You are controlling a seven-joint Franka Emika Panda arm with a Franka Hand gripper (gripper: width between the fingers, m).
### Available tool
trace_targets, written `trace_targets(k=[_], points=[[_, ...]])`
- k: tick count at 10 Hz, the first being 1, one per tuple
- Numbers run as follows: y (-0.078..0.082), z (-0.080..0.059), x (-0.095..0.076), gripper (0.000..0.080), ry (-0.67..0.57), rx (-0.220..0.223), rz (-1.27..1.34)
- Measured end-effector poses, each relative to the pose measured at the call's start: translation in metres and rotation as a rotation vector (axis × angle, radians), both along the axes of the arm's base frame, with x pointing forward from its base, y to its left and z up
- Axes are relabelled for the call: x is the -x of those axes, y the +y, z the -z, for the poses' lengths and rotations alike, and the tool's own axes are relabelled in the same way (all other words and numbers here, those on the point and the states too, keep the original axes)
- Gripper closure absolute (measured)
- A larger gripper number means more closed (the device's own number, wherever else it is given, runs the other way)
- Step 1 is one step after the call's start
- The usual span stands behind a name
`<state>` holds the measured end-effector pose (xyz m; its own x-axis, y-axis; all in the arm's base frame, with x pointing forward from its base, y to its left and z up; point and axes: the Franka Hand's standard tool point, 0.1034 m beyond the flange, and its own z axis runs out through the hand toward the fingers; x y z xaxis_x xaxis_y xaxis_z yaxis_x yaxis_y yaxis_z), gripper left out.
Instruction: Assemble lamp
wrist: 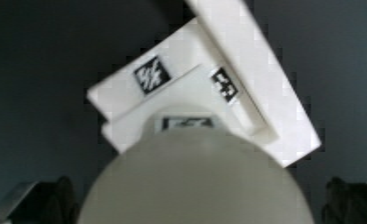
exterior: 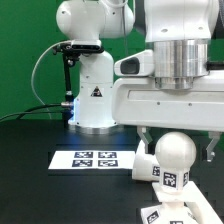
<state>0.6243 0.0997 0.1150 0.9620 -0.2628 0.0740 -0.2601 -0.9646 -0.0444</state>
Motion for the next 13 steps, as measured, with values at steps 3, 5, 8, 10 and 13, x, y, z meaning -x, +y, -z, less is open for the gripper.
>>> trace_targets(k=[3, 5, 8, 10, 13], points=[[0.003, 0.002, -0.002, 0.0101, -0.038, 0.039, -0.268], [0.0, 0.002, -0.002, 0.0101, -0.038, 0.058, -0.368], [-0.01, 0.002, -0.001, 0.0101, -0.023, 0.064, -0.507], [-0.011, 0.002, 0.0, 0.0101, -0.021, 0.079, -0.586], [-0.011, 0.002, 0.0, 0.0223, -0.02, 0.074, -0.528]])
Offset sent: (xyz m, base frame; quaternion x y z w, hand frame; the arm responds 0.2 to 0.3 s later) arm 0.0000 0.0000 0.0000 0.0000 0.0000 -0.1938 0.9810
